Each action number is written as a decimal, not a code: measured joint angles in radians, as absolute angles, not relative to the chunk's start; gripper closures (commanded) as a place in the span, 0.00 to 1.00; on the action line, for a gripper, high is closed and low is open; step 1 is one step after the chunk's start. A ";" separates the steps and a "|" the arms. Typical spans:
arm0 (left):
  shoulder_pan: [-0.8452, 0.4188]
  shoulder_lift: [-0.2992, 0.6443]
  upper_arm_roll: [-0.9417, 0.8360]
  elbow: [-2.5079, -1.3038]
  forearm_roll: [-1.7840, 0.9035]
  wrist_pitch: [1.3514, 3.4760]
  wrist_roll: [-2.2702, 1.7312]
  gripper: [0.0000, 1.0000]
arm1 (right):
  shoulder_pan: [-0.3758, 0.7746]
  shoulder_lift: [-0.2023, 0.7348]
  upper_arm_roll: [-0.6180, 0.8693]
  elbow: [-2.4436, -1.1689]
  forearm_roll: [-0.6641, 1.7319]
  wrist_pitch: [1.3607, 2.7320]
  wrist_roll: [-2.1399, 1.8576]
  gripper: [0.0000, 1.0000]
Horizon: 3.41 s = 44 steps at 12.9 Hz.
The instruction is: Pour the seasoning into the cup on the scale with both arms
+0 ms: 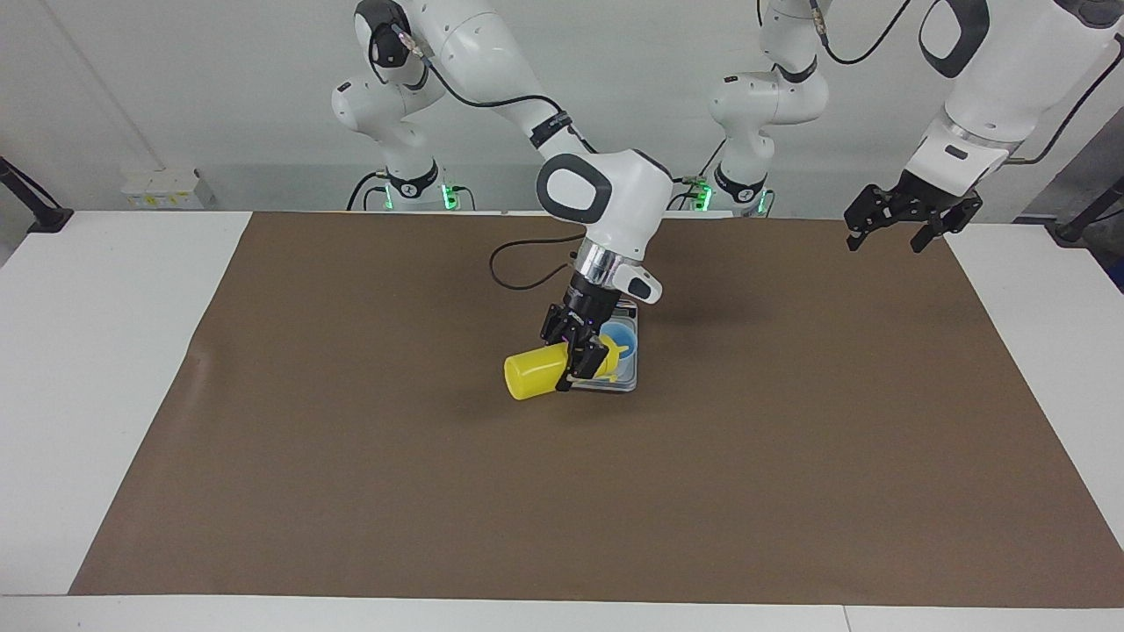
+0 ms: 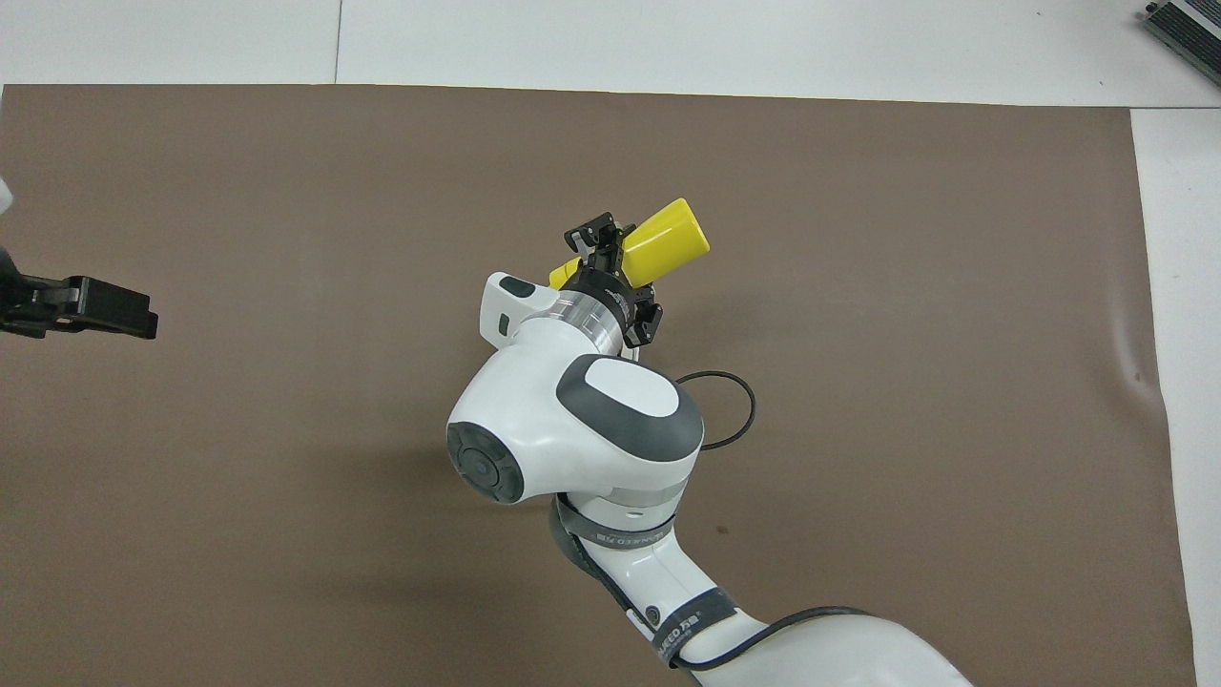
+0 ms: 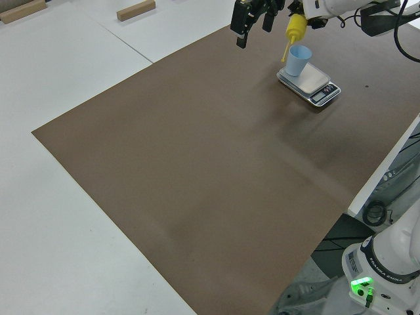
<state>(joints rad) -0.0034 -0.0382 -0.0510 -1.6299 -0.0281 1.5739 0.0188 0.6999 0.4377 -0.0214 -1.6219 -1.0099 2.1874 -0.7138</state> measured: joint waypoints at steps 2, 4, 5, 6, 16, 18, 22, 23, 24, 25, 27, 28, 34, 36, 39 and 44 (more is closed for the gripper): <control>-0.003 -0.038 -0.051 -1.630 -0.028 1.574 0.019 0.00 | 0.688 0.381 -0.023 -1.702 -1.108 2.283 -0.666 1.00; -0.003 -0.038 -0.051 -1.630 -0.028 1.574 0.019 0.00 | 0.670 0.325 -0.023 -1.785 -1.205 2.356 -0.624 1.00; -0.003 -0.038 -0.051 -1.630 -0.028 1.574 0.019 0.00 | 0.667 0.306 -0.023 -1.827 -1.278 2.389 -0.568 1.00; -0.003 -0.038 -0.051 -1.630 -0.028 1.574 0.019 0.00 | 0.665 0.293 -0.023 -1.866 -1.381 2.422 -0.471 1.00; -0.003 -0.038 -0.051 -1.630 -0.028 1.574 0.019 0.00 | 0.609 0.251 -0.024 -1.945 -1.581 2.537 -0.265 1.00; -0.003 -0.038 -0.051 -1.630 -0.028 1.574 0.019 0.00 | 0.577 0.240 -0.024 -1.944 -1.572 2.572 -0.262 1.00; -0.003 -0.038 -0.051 -1.630 -0.028 1.574 0.019 0.00 | 0.561 0.231 -0.024 -1.926 -1.455 2.575 -0.256 1.00; -0.003 -0.038 -0.051 -1.630 -0.028 1.574 0.019 0.00 | 0.555 0.228 -0.024 -1.922 -1.425 2.575 -0.256 1.00; -0.003 -0.038 -0.051 -1.630 -0.028 1.574 0.019 0.00 | 0.548 0.223 -0.024 -1.920 -1.390 2.575 -0.256 1.00; -0.003 -0.038 -0.051 -1.630 -0.028 1.574 0.019 0.00 | 0.539 0.217 -0.024 -1.919 -1.347 2.575 -0.265 1.00; -0.003 -0.038 -0.051 -1.630 -0.028 1.574 0.019 0.00 | 0.521 0.209 -0.024 -1.916 -1.203 2.575 -0.338 1.00; -0.003 -0.038 -0.051 -1.630 -0.028 1.574 0.019 0.00 | 0.514 0.206 -0.025 -1.910 -1.126 2.575 -0.376 1.00; -0.003 -0.038 -0.051 -1.630 -0.028 1.574 0.019 0.00 | 0.429 0.154 -0.026 -1.904 -0.815 2.574 -0.461 1.00; -0.003 -0.038 -0.051 -1.630 -0.028 1.574 0.019 0.00 | 0.407 0.131 -0.027 -1.918 -0.717 2.563 -0.497 1.00; -0.003 -0.038 -0.051 -1.630 -0.028 1.574 0.019 0.00 | 0.392 0.109 -0.027 -1.922 -0.547 2.480 -0.606 1.00; -0.003 -0.038 -0.051 -1.630 -0.028 1.574 0.019 0.00 | 0.279 0.074 -0.029 -1.924 -0.112 2.330 -0.859 1.00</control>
